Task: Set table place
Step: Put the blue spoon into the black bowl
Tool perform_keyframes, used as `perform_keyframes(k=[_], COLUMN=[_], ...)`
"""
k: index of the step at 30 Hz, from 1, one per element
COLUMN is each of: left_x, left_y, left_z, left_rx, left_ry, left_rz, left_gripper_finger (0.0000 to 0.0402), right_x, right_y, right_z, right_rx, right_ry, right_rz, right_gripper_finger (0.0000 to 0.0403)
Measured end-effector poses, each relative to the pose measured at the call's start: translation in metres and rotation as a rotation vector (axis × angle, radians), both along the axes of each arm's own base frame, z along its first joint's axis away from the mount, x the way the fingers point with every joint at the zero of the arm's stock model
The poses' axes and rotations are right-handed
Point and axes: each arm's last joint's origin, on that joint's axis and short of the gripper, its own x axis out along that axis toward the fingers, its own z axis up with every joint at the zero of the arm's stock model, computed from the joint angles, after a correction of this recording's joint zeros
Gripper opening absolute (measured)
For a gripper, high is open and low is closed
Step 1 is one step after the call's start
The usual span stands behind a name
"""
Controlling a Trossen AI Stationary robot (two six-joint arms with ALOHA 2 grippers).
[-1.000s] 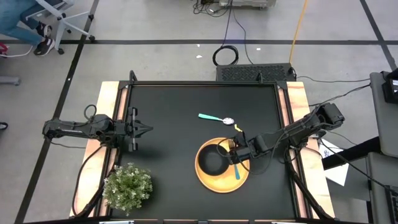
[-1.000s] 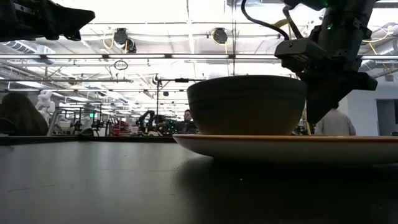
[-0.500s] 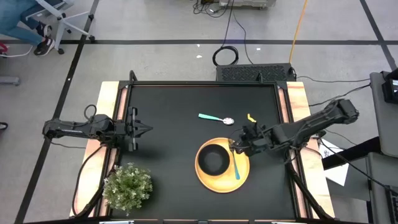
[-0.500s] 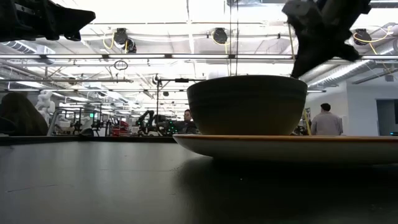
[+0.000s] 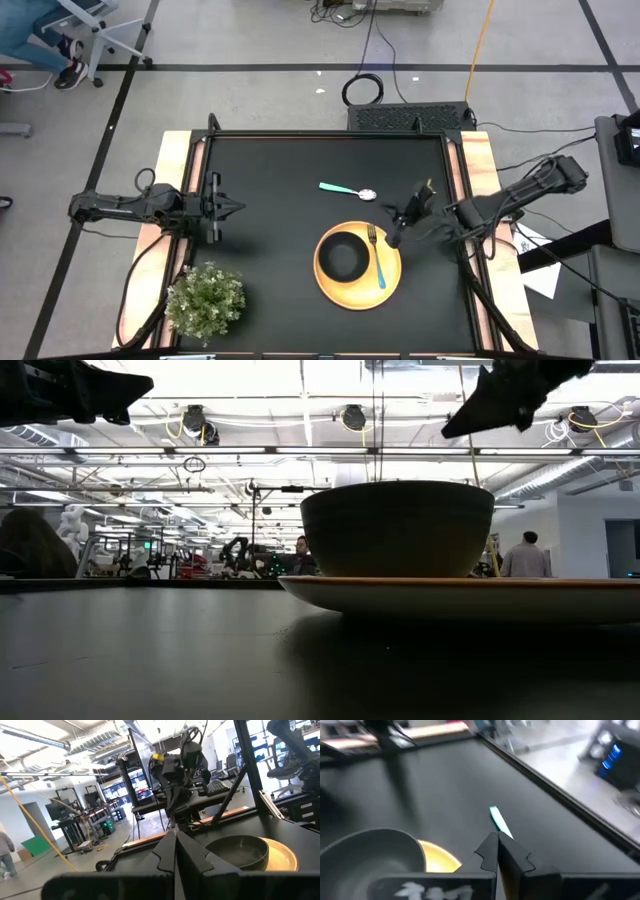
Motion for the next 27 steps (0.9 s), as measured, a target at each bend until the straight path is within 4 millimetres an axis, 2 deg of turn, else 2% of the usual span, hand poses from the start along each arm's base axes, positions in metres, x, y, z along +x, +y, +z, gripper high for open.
perform_keyframes(k=[4, 7, 13, 19, 23, 27], left_x=[0.000, 0.000, 0.000, 0.000, 0.000, 0.000], left_y=[0.000, 0.000, 0.000, 0.000, 0.001, 0.002], left_z=[0.001, 0.002, 0.002, 0.002, 0.002, 0.002], left_rx=[-0.001, -0.002, -0.002, 0.050, 0.072, 0.061], left_ry=[-0.009, -0.023, -0.023, -0.027, -0.024, -0.020], left_rz=[0.000, 0.000, 0.000, 0.012, 0.051, 0.097], left_gripper_finger=[0.0019, 0.0019, 0.0019, 0.0019, 0.0019, 0.0019], right_x=[-0.013, -0.026, -0.048, -0.059, -0.065, -0.066], right_y=[-0.006, -0.015, -0.023, -0.028, -0.030, -0.031], right_z=[-0.024, -0.038, -0.061, -0.076, -0.091, -0.085], right_rx=[0.022, 0.050, 0.033, -0.011, -0.041, -0.025], right_ry=[-0.140, -0.230, -0.254, -0.408, -0.413, -0.506], right_rz=[0.124, 0.135, 0.154, 0.177, 0.186, 0.147], right_gripper_finger=[0.0000, 0.0000, 0.0000, 0.0000, 0.0000, 0.0000])
